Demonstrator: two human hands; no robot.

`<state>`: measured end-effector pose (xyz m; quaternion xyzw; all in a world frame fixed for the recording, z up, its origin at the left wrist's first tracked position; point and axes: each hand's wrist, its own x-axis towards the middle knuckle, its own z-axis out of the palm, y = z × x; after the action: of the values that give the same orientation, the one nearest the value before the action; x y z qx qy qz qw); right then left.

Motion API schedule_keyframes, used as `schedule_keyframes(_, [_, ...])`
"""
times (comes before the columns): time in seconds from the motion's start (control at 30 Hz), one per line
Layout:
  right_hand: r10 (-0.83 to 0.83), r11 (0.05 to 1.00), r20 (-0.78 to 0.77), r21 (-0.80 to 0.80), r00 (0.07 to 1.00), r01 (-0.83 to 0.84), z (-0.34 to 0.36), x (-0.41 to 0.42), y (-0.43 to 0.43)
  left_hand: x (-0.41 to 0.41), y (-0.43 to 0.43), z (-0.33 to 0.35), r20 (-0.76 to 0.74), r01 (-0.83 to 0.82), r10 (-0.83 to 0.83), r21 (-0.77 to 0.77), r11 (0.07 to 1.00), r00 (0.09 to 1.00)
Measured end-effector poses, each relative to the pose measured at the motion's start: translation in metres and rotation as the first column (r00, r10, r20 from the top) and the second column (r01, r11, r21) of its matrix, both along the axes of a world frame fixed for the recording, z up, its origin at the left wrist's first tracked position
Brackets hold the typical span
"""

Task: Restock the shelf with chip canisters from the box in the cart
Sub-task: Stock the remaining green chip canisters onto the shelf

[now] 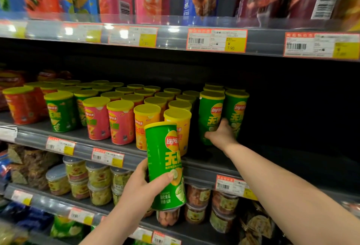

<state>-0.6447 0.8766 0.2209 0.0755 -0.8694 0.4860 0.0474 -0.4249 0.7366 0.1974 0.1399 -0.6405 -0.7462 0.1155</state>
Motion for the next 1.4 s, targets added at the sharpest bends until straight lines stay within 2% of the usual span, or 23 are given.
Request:
schedule_keyframes(0.27, [0.012,1.0,0.003,0.015,1.0,-0.012,0.002,0.004,0.005,-0.005,0.008,0.002,-0.036,0.068,-0.069,-0.022,0.997,0.997])
schedule_keyframes(0.43, [-0.003,0.999,-0.047,0.033,0.999,0.004,0.013,0.028,0.025,-0.017,0.024,0.008,-0.069,0.14,-0.143,-0.044,0.989,0.987])
schedule_keyframes(0.47, [0.02,1.0,-0.059,0.001,0.998,-0.02,0.016,0.034,0.03,-0.02,0.029,0.01,-0.076,0.148,-0.151,-0.047,0.988,0.986])
schedule_keyframes(0.53, [0.179,0.978,-0.02,-0.105,0.984,-0.18,0.022,0.048,0.043,-0.029,0.039,0.012,-0.093,0.154,-0.16,-0.066,0.986,0.983])
schedule_keyframes(0.6, [0.407,0.896,0.084,-0.23,0.91,-0.379,0.028,0.064,0.057,-0.039,0.05,0.017,-0.119,0.14,-0.15,-0.083,0.987,0.982])
schedule_keyframes(0.67, [0.55,0.821,0.175,-0.289,0.816,-0.492,0.031,0.075,0.07,-0.049,0.061,0.022,-0.157,0.136,-0.152,-0.11,0.985,0.976])
schedule_keyframes(0.73, [0.59,0.8,0.193,-0.269,0.784,-0.536,0.032,0.081,0.078,-0.059,0.071,0.027,-0.192,0.153,-0.184,-0.165,0.974,0.964])
schedule_keyframes(0.83, [0.514,0.842,0.13,-0.267,0.848,-0.469,0.031,0.077,0.09,-0.073,0.081,0.032,-0.195,0.169,-0.242,-0.331,0.928,0.95])
schedule_keyframes(0.9, [0.438,0.874,0.079,-0.271,0.895,-0.404,0.031,0.07,0.097,-0.082,0.082,0.03,-0.156,0.134,-0.243,-0.506,0.852,0.957])
schedule_keyframes(0.97, [0.308,0.928,0.046,-0.236,0.95,-0.289,0.027,0.061,0.1,-0.088,0.077,0.025,-0.125,0.074,-0.227,-0.705,0.705,0.966])
schedule_keyframes(1.0, [0.233,0.952,0.038,-0.213,0.972,-0.22,0.026,0.056,0.101,-0.091,0.074,0.023,-0.091,0.064,-0.231,-0.807,0.587,0.969])
schedule_keyframes(1.07, [0.106,0.982,0.017,-0.157,0.994,-0.103,0.025,0.048,0.099,-0.093,0.07,0.018,0.074,0.14,-0.241,-0.954,0.266,0.968])
schedule_keyframes(1.13, [0.051,0.99,0.002,-0.133,0.999,-0.05,0.024,0.04,0.096,-0.094,0.068,0.012,0.205,0.197,-0.21,-0.979,-0.056,0.956])
schedule_keyframes(1.17, [0.045,0.99,0.001,-0.135,0.999,-0.045,0.022,0.036,0.095,-0.094,0.068,0.01,0.216,0.189,-0.197,-0.971,-0.145,0.956])
schedule_keyframes(1.2, [0.045,0.989,0.002,-0.143,0.999,-0.044,0.021,0.034,0.093,-0.094,0.068,0.007,0.207,0.172,-0.189,-0.967,-0.186,0.96])
schedule_keyframes(1.3, [0.044,0.989,0.013,-0.14,0.999,-0.041,0.016,0.028,0.089,-0.094,0.067,0.003,0.161,0.12,-0.196,-0.971,-0.205,0.967])
schedule_keyframes(1.4, [0.016,1.0,0.004,0.008,1.0,-0.016,0.009,0.024,0.086,-0.094,0.066,0.002,0.146,0.103,-0.195,-0.971,-0.214,0.97])
